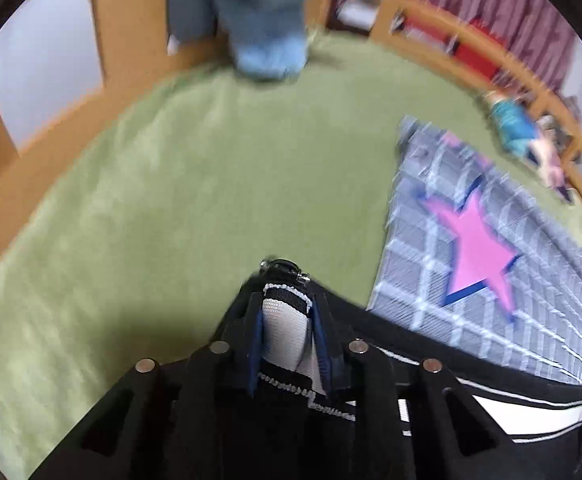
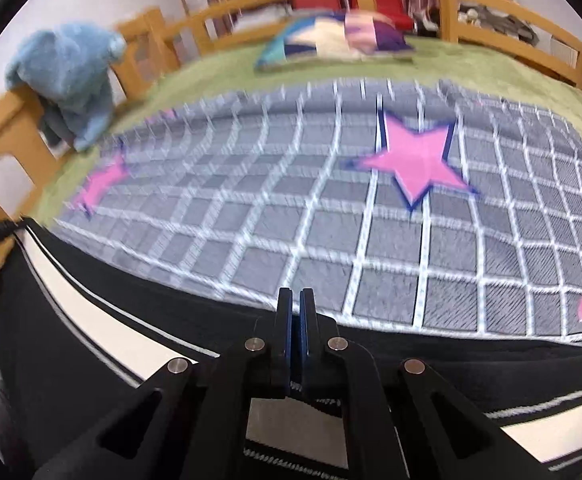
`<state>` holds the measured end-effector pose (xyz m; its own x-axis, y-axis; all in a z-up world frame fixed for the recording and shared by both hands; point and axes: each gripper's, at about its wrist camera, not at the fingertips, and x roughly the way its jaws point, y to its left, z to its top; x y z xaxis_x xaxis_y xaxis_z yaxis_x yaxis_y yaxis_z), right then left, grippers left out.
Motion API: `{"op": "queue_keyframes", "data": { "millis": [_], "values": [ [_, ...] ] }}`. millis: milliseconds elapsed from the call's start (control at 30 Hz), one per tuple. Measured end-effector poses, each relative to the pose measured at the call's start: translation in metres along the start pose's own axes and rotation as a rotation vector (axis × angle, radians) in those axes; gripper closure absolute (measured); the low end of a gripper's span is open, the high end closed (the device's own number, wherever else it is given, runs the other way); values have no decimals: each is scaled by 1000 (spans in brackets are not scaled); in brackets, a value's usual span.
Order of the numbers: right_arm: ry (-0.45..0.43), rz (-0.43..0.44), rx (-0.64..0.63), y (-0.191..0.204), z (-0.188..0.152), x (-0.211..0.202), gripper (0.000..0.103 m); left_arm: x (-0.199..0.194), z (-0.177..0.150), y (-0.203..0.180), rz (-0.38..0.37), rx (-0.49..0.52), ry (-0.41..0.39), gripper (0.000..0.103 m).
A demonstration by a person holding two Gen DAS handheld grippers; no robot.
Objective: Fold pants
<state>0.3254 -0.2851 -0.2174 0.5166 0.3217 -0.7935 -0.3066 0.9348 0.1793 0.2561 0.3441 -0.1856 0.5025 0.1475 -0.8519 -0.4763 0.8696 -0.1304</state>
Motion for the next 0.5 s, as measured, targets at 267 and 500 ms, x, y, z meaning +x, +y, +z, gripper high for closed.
{"op": "queue_keyframes", "data": {
  "millis": [267, 500],
  "values": [
    [-11, -67, 23, -13, 0, -31, 82, -19, -13, 0, 21, 17, 7, 36],
    [0, -126, -34, -60, -20, -58, 51, -46, -37, -28, -12, 88, -4, 32]
  ]
}}
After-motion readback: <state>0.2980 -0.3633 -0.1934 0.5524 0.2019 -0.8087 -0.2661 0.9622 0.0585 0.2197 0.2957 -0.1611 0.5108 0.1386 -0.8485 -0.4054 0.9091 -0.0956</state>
